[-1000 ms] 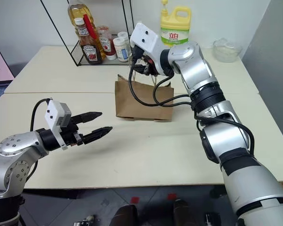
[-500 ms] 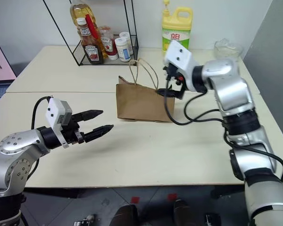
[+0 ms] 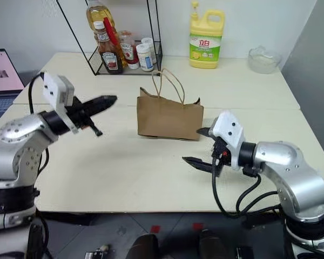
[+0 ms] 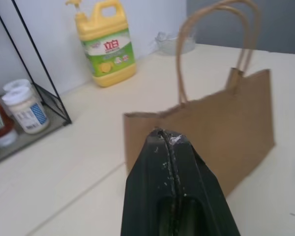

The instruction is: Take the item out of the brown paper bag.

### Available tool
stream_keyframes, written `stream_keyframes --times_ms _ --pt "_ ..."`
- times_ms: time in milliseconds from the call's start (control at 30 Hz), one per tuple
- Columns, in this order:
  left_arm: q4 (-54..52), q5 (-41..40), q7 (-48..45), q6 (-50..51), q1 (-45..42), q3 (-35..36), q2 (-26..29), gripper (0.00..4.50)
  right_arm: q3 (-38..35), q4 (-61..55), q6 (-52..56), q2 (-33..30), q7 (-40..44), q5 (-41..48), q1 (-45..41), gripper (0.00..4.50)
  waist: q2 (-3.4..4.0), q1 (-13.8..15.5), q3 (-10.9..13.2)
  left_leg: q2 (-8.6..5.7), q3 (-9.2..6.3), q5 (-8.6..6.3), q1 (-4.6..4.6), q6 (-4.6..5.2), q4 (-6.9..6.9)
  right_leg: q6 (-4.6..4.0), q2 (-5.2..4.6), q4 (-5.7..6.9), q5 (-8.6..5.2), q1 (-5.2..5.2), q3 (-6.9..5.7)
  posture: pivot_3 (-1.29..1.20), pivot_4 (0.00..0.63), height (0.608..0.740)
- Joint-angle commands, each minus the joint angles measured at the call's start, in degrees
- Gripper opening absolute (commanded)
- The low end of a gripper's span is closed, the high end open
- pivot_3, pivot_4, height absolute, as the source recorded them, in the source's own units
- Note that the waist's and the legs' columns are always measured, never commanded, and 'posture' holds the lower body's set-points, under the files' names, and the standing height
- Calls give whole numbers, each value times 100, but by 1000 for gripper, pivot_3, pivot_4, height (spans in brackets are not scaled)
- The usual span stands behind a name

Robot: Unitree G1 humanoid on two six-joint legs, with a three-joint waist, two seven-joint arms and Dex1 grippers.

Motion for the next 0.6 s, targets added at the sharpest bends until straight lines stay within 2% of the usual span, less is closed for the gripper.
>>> stream_keyframes --times_ms 33,300,433,600 --pt "1403 711 103 -870 -1132 -392 -209 42 -84 -353 233 189 -522 245 -132 4500 -2 26 -1 1 -4 1 -2 0 0 0 2 -2 0 0 -3 0 150 740" --pt "5663 2434 566 -3076 -3577 -1378 -831 42 -340 -700 710 243 -1181 702 39 4500 -2 89 -1 -2 -7 1 -13 1 -11 -1 2 -21 0 -4 -6 0 150 740" --pt "6674 2908 718 -3486 -4080 -1604 -1115 42 -558 -890 900 238 -1393 948 128 4500 -2 83 -1 -2 -7 1 -28 1 -13 -1 2 -27 0 -16 -5 0 150 740" --pt "7106 3247 675 -3534 -4206 -1673 -1328 42 -878 -1065 1025 154 -1578 1232 267 4500 -2 83 -1 -2 -10 1 -36 0 -12 -1 1 -27 0 -17 -9 0 150 740"
